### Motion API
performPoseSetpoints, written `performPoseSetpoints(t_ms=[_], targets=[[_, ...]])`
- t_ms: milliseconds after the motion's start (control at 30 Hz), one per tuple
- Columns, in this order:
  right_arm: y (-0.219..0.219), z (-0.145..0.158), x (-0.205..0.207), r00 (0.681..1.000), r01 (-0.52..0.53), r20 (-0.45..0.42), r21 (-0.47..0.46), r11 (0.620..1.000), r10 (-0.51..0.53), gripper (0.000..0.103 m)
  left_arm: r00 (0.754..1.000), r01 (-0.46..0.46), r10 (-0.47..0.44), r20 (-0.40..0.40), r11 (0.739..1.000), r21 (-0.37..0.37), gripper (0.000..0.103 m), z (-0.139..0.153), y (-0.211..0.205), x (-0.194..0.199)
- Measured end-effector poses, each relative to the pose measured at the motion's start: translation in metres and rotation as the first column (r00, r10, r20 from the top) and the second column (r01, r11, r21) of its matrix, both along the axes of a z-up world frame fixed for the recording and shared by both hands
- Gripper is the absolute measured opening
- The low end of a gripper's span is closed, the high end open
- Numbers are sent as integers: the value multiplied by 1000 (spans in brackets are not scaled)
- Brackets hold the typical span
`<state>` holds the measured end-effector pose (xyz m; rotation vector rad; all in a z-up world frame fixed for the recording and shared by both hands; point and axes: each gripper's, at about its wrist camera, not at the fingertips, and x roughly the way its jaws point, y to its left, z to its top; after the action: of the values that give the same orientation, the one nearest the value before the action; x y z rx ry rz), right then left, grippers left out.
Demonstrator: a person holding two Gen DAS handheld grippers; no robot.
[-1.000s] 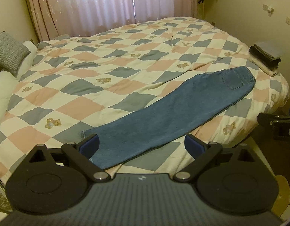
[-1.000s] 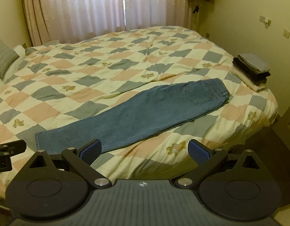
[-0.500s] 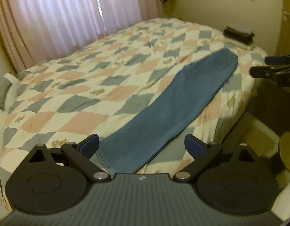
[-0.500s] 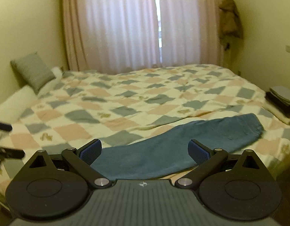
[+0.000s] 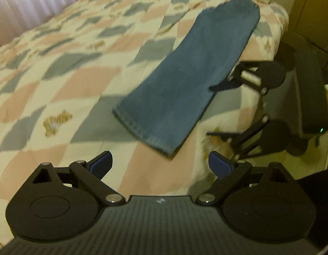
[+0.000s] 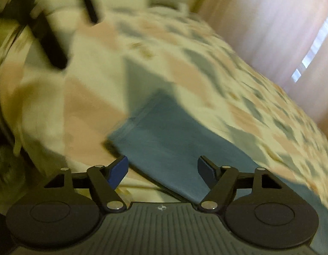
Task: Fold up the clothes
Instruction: 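Grasp the leg hems with the right tool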
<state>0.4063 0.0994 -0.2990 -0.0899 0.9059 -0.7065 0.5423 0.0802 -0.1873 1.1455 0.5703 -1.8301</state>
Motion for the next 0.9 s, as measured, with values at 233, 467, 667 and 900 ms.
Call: performPoseSetpoints(t_ms=[233, 467, 667, 900], targets=[[22, -70, 49, 994, -75, -91, -211, 975, 57, 72, 997, 2, 0, -74, 1000, 31, 95, -34, -13, 39], [27, -90, 57, 998, -52, -60, -312, 949, 35, 33, 995, 25, -21, -97, 999, 39, 95, -49, -23, 59], [14, -99, 61, 993, -58, -118, -321, 945, 21, 30, 991, 8, -1, -132, 998, 55, 95, -47, -40, 59], [-34, -46, 13, 984, 74, 169, -60, 995, -63, 9, 991, 23, -18, -130, 999, 33, 95, -31, -65, 39]])
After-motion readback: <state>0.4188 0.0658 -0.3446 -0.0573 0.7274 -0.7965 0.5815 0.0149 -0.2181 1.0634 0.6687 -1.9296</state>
